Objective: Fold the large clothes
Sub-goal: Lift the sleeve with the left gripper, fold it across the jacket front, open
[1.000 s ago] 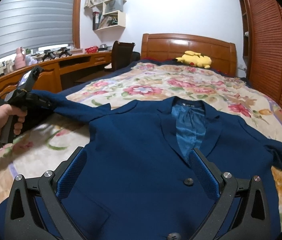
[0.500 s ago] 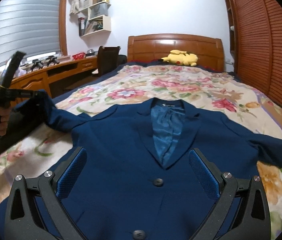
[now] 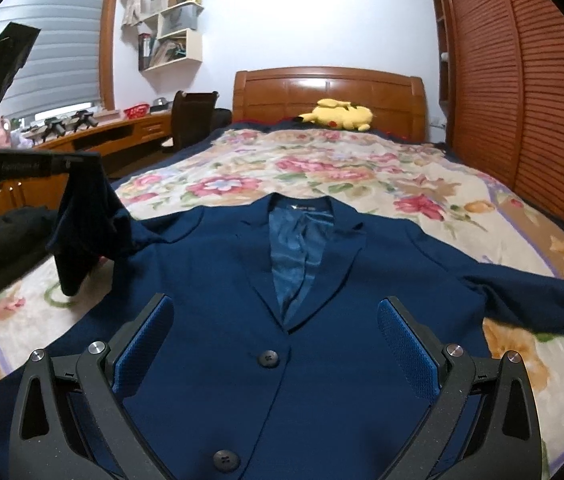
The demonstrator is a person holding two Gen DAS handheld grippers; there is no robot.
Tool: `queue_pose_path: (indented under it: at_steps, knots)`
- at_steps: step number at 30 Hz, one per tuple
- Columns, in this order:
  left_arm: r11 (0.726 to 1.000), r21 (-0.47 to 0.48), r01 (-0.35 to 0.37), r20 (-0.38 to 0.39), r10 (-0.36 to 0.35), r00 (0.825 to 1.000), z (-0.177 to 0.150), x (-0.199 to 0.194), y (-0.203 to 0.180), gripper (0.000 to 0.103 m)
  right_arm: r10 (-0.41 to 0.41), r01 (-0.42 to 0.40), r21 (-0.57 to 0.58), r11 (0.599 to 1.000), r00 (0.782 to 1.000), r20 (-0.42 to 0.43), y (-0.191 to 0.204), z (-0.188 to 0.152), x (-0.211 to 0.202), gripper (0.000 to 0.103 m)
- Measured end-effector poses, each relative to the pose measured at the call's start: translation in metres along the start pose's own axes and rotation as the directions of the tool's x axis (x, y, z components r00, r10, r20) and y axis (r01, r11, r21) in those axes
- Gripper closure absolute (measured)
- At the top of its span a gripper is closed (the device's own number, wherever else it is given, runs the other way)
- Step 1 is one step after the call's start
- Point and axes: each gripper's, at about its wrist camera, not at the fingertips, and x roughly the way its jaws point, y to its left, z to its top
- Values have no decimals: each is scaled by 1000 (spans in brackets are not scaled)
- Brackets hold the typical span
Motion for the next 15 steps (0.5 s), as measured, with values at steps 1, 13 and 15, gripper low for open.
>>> queue_pose_path:
  at_steps: [1, 13, 15]
  knots:
    - [1000, -3, 13, -11, -13, 1000, -6, 1, -1, 99, -2, 2, -5, 1000, 1000, -1, 1, 0, 1, 0]
    - [998, 26, 66, -37, -65, 997, -54, -30, -1, 48, 9, -9, -30, 999, 1000, -8, 13, 1, 5, 0]
    - [998, 16, 61, -36, -61, 998, -63, -38, 5, 47, 12, -12, -35, 999, 1000, -11, 15, 0, 5, 0]
